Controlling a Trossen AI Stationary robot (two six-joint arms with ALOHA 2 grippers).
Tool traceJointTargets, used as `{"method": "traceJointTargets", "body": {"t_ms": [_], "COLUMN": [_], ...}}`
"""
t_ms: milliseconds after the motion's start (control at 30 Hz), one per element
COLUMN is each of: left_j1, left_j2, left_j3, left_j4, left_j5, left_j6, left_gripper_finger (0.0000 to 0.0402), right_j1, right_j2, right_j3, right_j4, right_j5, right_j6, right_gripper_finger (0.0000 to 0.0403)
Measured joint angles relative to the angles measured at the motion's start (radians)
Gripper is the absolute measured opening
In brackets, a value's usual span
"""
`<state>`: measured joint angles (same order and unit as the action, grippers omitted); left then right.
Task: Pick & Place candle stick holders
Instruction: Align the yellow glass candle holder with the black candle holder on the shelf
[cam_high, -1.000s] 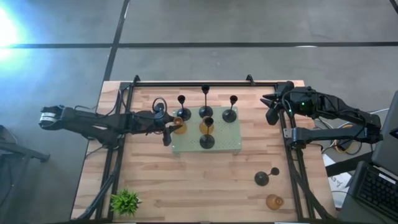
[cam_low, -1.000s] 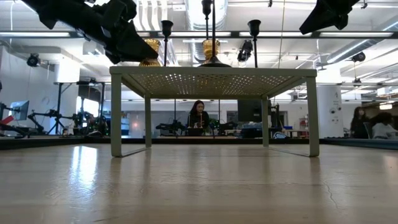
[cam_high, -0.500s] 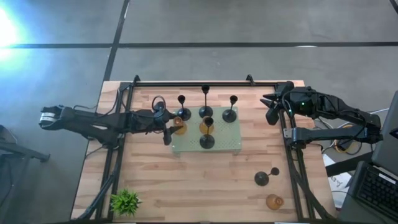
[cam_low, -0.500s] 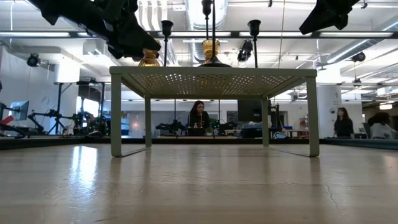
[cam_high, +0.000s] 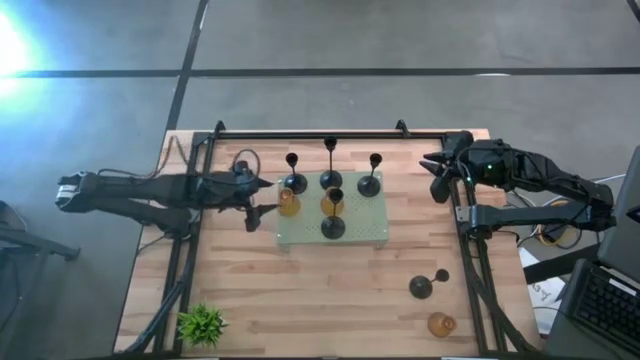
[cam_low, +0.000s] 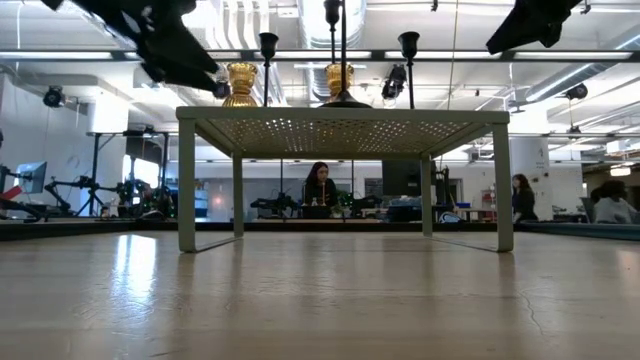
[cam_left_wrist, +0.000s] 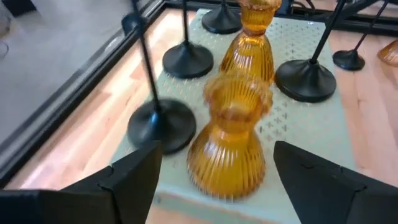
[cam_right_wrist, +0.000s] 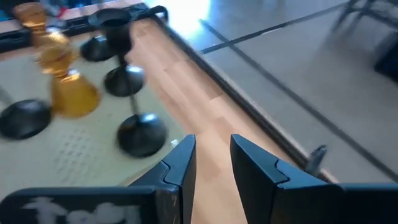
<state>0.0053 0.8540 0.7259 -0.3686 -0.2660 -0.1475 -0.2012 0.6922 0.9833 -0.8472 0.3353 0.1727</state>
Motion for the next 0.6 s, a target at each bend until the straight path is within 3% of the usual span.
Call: {"method": "traceJointTargets", "body": {"t_ms": [133,300,600], "left_j1": [-0.015,-0.026,-0.026], "left_j2": [-0.132,-0.307,-0.508], "left_j3": [-0.031,-0.131,-0.308], "left_j4": [-0.079,-0.039,0.051], "left_j5": [-0.002,-0.005,-0.008], "left_j6": [-0.080,-0.130,-0.199], "left_gripper_finger": [0.0314,0.0314,0.0314], "right_j1": [0.004,0.075,0.326], "right_j2": [-0.041,-0.106,-0.101], "right_j3": [0.000,0.000,-0.021], "right_j4": [-0.090,-0.180,-0.074], "right_j5": [-0.144,-0.203,-0.150], "right_j6": [0.059,0.174,0.212], "right_gripper_finger": [0.0086,0.0066,0.0045]}}
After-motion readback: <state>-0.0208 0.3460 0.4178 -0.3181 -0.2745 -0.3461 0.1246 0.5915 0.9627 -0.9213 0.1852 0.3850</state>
